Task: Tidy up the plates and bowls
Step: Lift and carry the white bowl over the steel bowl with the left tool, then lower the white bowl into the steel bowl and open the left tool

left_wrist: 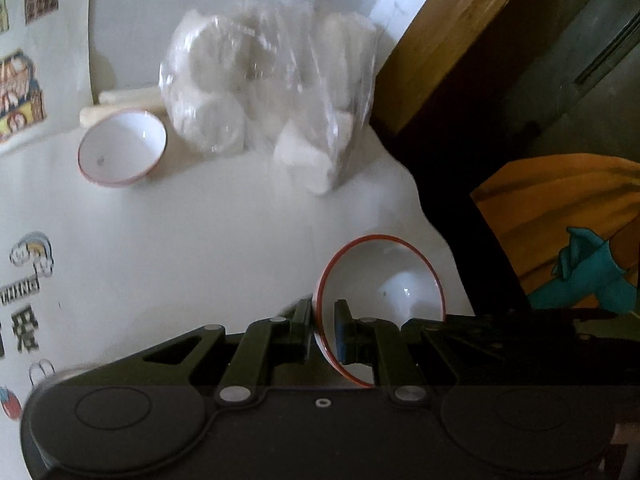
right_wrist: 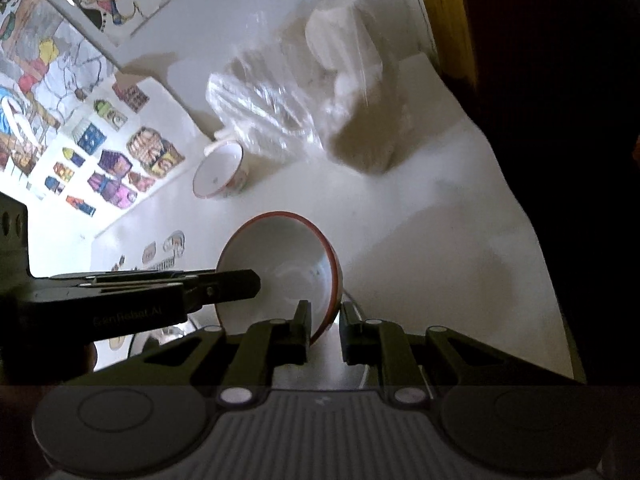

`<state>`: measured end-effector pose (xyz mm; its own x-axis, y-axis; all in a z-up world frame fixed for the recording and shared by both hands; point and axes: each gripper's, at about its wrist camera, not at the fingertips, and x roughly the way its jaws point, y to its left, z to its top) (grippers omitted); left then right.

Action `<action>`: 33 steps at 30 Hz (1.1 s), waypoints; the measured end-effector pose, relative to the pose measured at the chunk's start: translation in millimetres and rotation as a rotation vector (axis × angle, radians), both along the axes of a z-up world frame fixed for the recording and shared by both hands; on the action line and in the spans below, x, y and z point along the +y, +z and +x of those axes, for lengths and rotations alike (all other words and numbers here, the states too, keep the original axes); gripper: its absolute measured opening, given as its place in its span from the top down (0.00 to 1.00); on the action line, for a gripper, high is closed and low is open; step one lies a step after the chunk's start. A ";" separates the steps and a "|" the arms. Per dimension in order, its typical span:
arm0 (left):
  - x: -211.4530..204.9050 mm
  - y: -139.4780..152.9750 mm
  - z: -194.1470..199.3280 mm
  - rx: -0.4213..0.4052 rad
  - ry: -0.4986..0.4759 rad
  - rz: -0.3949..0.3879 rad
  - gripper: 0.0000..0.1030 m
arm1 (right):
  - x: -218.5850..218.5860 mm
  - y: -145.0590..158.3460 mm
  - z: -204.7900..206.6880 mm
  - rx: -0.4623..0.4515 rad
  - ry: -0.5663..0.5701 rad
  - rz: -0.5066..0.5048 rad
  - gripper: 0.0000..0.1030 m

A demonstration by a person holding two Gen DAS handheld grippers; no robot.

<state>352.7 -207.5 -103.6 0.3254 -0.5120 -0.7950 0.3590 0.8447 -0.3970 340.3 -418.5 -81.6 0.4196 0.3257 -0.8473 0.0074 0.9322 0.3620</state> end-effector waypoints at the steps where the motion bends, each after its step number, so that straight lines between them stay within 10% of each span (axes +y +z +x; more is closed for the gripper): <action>1: 0.2 -2.3 -2.8 0.009 0.001 0.003 0.88 | -0.4 -1.4 -2.5 0.008 0.006 0.002 0.84; 33: 3.4 -42.7 -12.0 0.154 0.067 0.100 0.88 | 14.5 -32.5 -3.6 0.117 0.082 -0.025 0.84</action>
